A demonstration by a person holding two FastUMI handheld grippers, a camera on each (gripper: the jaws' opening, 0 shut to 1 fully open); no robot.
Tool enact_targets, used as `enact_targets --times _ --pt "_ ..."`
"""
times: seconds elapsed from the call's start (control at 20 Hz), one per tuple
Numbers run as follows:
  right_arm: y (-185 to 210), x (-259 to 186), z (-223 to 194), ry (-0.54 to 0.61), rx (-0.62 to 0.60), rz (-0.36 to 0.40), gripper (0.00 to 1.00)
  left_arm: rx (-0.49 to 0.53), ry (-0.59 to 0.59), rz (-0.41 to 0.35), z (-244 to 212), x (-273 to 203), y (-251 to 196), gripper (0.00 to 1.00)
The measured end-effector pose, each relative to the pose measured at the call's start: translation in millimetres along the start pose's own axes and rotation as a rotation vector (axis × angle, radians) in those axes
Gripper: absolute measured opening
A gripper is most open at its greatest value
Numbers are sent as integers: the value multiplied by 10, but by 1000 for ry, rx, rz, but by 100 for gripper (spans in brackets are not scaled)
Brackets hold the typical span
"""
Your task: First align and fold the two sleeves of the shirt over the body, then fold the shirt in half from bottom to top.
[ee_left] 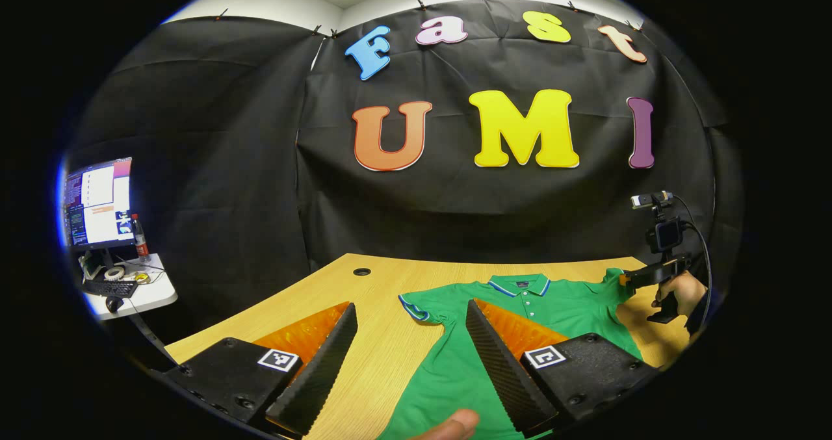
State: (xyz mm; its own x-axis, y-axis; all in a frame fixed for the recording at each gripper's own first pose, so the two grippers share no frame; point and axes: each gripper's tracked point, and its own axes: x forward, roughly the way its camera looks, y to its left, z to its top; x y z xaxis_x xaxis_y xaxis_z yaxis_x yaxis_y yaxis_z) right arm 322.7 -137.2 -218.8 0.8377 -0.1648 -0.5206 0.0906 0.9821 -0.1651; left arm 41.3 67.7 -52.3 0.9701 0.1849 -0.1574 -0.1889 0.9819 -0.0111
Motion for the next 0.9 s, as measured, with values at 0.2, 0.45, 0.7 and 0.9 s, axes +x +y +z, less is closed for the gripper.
enact_targets --times 0.2,0.45,0.7,0.9 --pt "562 -119 205 -49 -40 87 0 -4 -2 -12 -1 8 -66 100" --pt "1154 -595 663 -144 87 260 96 9 25 5 -104 79 -66 100" --pt "1128 -1266 999 -229 117 285 95 -16 33 57 -117 175 33 100" --pt "735 -1836 1074 -301 129 263 95 -60 44 59 -55 292 15 100"
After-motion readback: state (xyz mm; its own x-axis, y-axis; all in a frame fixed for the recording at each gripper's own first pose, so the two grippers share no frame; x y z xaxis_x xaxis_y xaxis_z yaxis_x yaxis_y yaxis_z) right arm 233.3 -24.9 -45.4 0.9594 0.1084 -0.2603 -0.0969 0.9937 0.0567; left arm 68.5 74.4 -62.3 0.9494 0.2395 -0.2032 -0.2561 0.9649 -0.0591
